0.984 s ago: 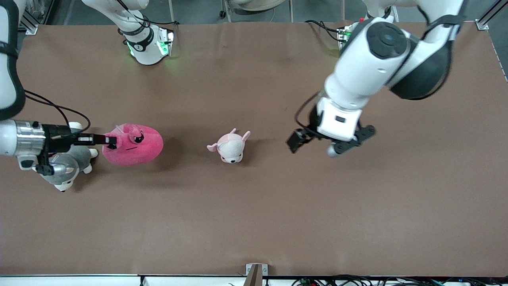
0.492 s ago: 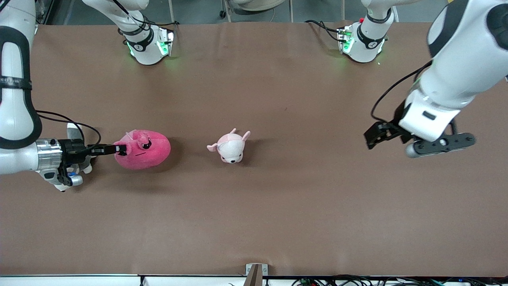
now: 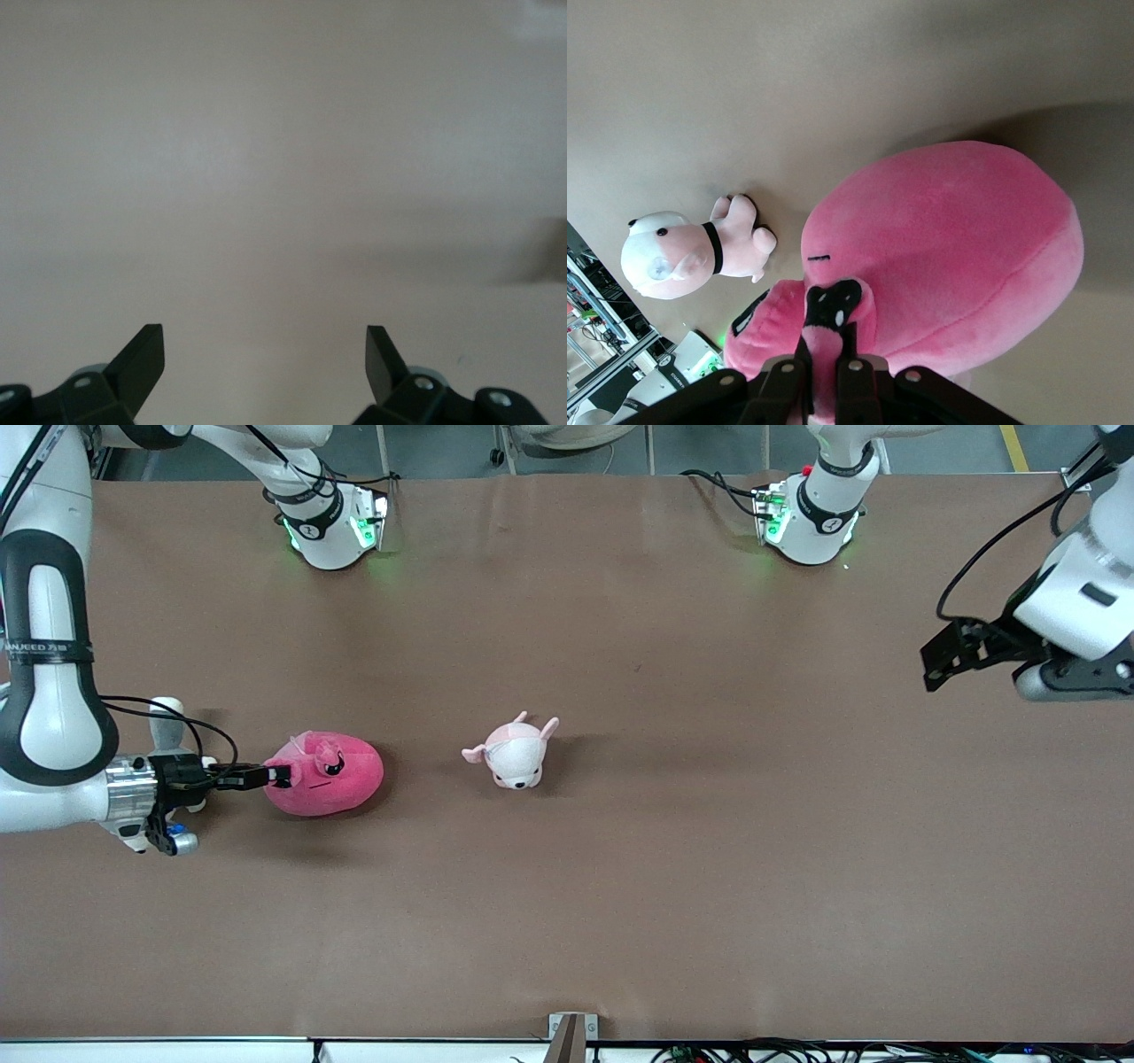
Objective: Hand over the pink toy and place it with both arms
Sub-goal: 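Set the pink plush beside the grey cat while the left gripper withdraws, then open the right gripper and draw it back from the pink plush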
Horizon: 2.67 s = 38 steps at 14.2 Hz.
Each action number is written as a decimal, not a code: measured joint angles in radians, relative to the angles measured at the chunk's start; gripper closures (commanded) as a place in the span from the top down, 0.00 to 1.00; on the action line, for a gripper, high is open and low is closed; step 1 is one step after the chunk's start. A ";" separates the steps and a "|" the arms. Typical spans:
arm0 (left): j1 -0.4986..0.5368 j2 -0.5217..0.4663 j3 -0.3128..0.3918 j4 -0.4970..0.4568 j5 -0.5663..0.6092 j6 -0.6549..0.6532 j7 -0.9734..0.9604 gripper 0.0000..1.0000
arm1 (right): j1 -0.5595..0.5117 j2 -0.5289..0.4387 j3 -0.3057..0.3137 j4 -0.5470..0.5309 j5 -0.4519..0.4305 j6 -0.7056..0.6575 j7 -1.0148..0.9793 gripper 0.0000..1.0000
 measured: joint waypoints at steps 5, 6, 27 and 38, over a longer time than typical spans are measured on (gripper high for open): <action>-0.003 -0.114 0.025 -0.130 -0.021 0.000 0.012 1.00 | -0.005 0.022 -0.001 0.001 0.000 0.000 0.000 1.00; -0.003 -0.120 0.025 -0.137 -0.021 0.000 0.012 1.00 | -0.011 0.023 -0.002 0.002 0.000 0.000 0.000 1.00; 0.015 -0.123 0.032 -0.156 -0.050 -0.008 0.009 1.00 | 0.010 -0.387 0.009 0.236 -0.602 -0.038 0.054 1.00; 0.021 -0.134 0.032 -0.160 -0.050 -0.024 0.010 1.00 | 0.045 -0.591 0.006 -0.033 -0.648 0.065 0.101 1.00</action>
